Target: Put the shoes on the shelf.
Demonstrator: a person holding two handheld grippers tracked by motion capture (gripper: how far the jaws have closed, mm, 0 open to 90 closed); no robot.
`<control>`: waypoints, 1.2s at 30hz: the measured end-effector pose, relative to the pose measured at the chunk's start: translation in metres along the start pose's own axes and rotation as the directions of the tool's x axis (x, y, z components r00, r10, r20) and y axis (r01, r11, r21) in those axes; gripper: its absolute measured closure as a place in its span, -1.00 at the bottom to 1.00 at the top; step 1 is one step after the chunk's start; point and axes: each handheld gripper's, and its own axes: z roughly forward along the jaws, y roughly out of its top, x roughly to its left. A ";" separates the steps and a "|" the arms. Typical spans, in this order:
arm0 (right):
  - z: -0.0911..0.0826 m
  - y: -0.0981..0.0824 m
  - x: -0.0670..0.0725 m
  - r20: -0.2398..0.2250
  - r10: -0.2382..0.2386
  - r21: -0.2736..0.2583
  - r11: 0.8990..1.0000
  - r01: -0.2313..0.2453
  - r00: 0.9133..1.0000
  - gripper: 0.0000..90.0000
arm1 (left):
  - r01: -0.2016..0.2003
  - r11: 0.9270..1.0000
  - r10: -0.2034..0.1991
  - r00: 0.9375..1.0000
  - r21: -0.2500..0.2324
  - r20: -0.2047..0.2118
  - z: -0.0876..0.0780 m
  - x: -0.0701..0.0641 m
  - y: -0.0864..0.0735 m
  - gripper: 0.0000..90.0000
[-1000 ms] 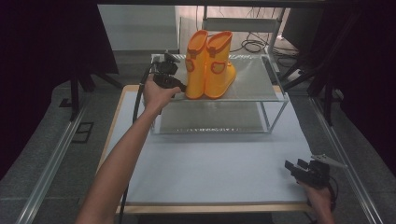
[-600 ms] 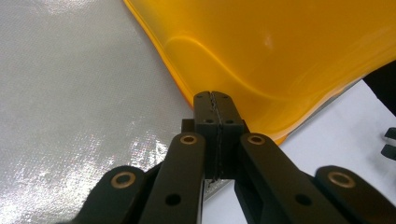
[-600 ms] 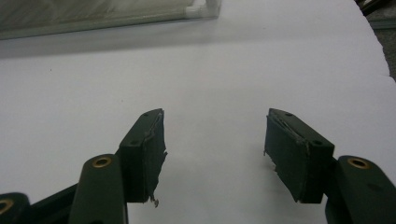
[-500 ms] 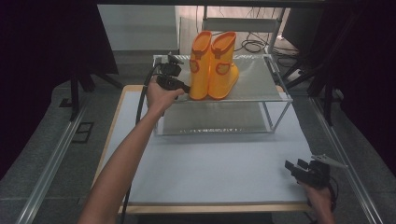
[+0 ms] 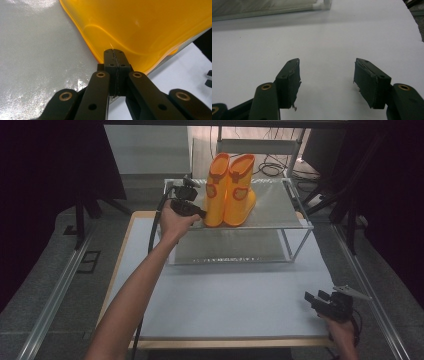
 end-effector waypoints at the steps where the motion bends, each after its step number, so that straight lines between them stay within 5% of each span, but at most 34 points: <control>1: 0.000 0.000 0.000 0.000 0.000 -0.001 1.000 0.000 1.000 -0.17 | 0.004 1.000 -0.004 1.000 -0.003 0.003 0.000 0.000 0.000 1.00; 7: 0.000 0.000 0.001 -0.003 -0.006 -0.001 1.000 0.006 1.000 -0.17 | -0.008 1.000 0.008 1.000 -0.007 -0.027 -0.001 -0.001 -0.001 0.94; 9: 0.000 0.000 0.000 -0.001 -0.002 -0.001 1.000 0.002 1.000 -0.17 | -0.016 1.000 0.015 0.999 -0.010 -0.046 -0.004 0.004 -0.003 0.71; 13: -0.001 -0.001 -0.004 0.003 0.004 -0.002 1.000 -0.004 1.000 -0.17 | -0.001 0.999 0.001 1.000 -0.037 0.014 -0.014 0.012 -0.010 0.40; 28: -0.003 0.000 -0.006 0.006 0.011 -0.007 1.000 -0.011 1.000 -0.18 | -0.083 0.991 0.090 0.994 -0.105 0.061 -0.053 0.019 -0.047 0.10; 36: -0.004 0.000 -0.005 0.007 0.011 -0.010 1.000 -0.011 1.000 -0.18 | -0.129 0.983 0.142 0.984 -0.130 0.103 -0.066 0.016 -0.070 0.07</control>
